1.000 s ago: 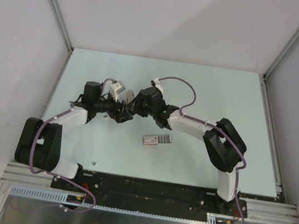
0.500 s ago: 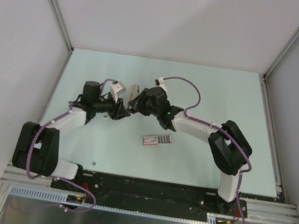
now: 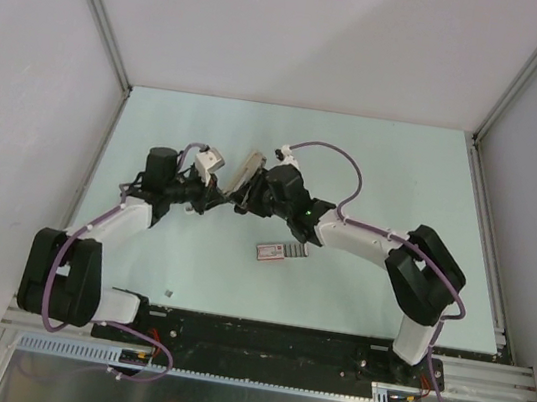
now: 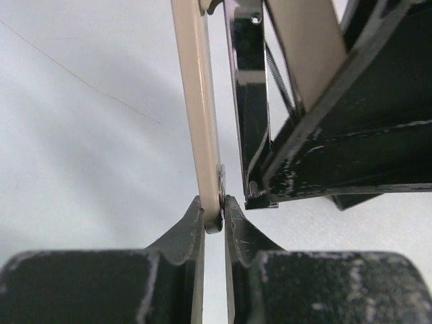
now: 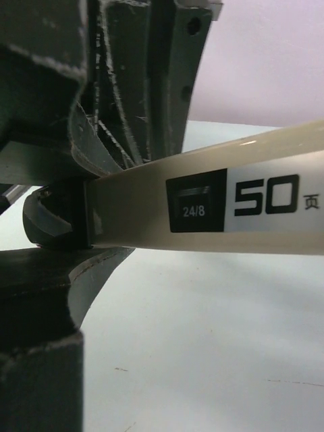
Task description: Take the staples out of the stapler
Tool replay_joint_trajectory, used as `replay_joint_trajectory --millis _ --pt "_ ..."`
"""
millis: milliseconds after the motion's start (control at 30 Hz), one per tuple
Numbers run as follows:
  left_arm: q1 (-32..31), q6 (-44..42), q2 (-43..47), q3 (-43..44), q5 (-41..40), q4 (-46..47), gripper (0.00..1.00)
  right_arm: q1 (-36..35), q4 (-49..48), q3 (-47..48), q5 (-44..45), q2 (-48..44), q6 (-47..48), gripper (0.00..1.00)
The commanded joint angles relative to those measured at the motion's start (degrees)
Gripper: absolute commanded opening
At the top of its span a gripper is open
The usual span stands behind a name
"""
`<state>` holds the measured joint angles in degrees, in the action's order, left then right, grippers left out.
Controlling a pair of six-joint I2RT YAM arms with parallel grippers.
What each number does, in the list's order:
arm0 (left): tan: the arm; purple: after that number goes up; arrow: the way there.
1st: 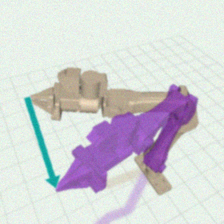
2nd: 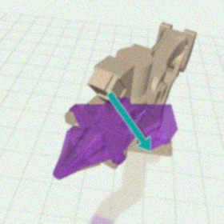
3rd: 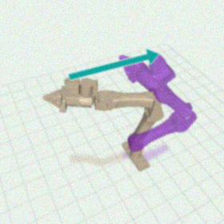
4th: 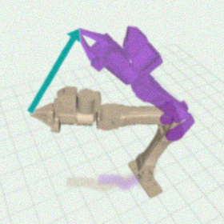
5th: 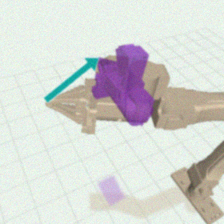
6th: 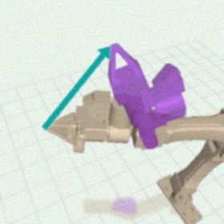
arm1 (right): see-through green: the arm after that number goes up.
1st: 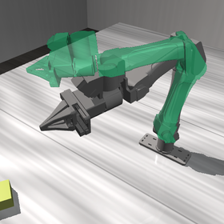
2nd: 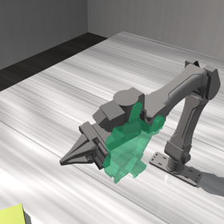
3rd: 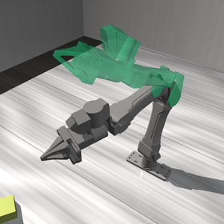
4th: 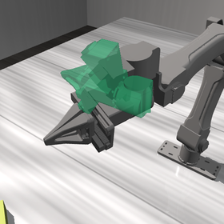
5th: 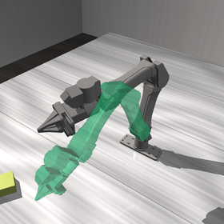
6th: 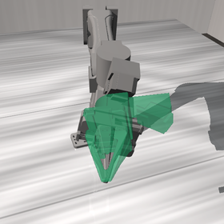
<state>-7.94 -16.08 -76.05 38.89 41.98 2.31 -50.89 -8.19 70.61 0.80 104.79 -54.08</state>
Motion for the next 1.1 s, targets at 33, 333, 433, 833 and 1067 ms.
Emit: replay_joint_trajectory --millis 33,333,433,833,1067 --pt "-0.85 -7.16 3.05 -0.96 -3.21 1.47 0.0 -1.4 -5.31 -2.47 -0.9 -5.29 5.51 0.0" --pt "-4.36 -18.99 4.9 -3.03 -11.73 3.98 0.0 -1.2 -3.91 -4.87 -6.17 -4.68 18.66 0.0" --pt "-6.39 -23.45 5.06 -3.41 -16.51 5.64 0.0 -0.99 -2.82 -5.03 -7.61 -4.28 23.65 0.0" --pt "-12.34 -42.55 3.02 -8.56 -32.08 16.76 0.0 1.12 -1.39 -9.24 -10.51 -7.22 31.55 0.0" --pt "-14.61 -49.65 2.13 -12.51 -35.43 21.51 0.0 1.72 -0.64 -13.64 -9.76 -10.48 33.39 0.0"
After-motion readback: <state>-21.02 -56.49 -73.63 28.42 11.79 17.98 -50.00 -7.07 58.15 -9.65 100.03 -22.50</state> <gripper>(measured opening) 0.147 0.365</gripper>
